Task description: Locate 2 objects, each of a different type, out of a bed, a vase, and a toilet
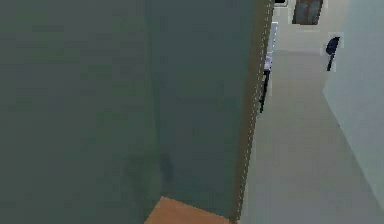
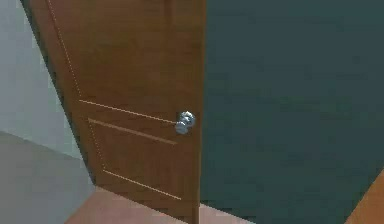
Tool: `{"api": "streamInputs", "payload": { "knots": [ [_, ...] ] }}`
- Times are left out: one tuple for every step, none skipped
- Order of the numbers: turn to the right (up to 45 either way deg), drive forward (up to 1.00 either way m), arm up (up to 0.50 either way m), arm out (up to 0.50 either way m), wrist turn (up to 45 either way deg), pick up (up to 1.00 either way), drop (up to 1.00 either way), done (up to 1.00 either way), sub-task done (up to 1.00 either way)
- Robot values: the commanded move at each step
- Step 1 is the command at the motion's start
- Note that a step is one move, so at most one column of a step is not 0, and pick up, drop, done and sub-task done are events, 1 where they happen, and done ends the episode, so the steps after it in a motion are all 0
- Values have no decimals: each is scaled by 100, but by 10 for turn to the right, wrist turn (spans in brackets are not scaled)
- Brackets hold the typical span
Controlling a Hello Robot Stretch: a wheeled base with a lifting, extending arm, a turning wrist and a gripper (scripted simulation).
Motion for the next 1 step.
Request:
{"api": "streamInputs", "payload": {
  "knots": [
    [450, 0, 0, 0, 0, 0, 0, 0, 0]
  ]
}}
